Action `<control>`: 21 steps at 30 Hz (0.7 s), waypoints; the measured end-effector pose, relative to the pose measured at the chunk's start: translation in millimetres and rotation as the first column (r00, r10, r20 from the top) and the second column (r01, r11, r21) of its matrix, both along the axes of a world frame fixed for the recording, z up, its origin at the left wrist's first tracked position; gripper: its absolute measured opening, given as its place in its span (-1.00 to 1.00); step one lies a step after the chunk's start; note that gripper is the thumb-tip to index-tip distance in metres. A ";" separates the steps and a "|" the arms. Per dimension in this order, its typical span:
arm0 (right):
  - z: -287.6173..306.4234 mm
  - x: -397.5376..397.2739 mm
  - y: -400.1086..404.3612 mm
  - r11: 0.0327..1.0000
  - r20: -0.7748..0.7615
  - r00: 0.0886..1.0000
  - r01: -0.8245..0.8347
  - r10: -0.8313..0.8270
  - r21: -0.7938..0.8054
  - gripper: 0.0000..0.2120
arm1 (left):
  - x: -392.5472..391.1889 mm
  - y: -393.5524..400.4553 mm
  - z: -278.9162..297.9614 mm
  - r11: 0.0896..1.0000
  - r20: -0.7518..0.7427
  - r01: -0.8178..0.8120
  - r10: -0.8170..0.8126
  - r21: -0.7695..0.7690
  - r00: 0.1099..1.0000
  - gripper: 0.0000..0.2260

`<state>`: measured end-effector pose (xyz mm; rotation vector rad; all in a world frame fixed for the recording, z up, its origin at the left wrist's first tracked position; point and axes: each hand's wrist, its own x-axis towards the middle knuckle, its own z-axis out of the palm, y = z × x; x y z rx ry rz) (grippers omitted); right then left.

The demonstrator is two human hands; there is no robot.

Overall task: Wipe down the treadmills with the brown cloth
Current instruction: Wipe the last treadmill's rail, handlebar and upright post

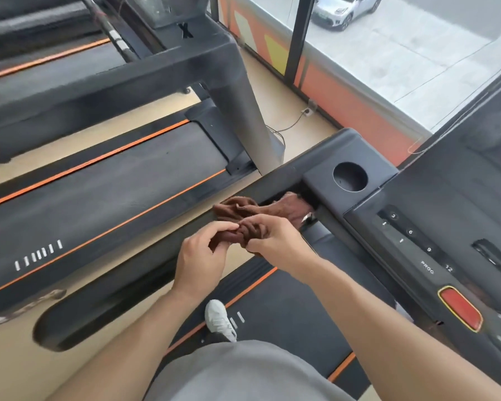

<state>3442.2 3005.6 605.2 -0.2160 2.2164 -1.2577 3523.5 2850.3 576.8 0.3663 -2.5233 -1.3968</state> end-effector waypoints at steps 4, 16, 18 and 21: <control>8.5 26.2 21.2 0.993 -0.017 0.998 0.050 -0.052 -0.107 -0.82 | 23.7 19.5 20.1 0.992 -0.059 -0.088 0.093 0.086 0.994 -0.67; 27.1 63.9 42.3 0.990 -0.082 0.993 0.076 -0.087 -0.122 -0.77 | 24.9 25.7 56.3 0.977 -0.137 -0.213 0.210 -0.004 0.968 -0.64; 30.5 65.4 53.8 0.994 -0.075 0.994 0.076 -0.082 -0.085 -0.71 | 15.5 28.3 56.3 0.989 -0.149 -0.149 0.145 -0.018 0.978 -0.64; 34.9 55.5 69.2 0.980 -0.157 0.970 0.196 -0.187 0.045 -0.66 | -13.8 41.2 59.5 0.999 -0.174 -0.049 0.045 -0.018 0.984 -0.64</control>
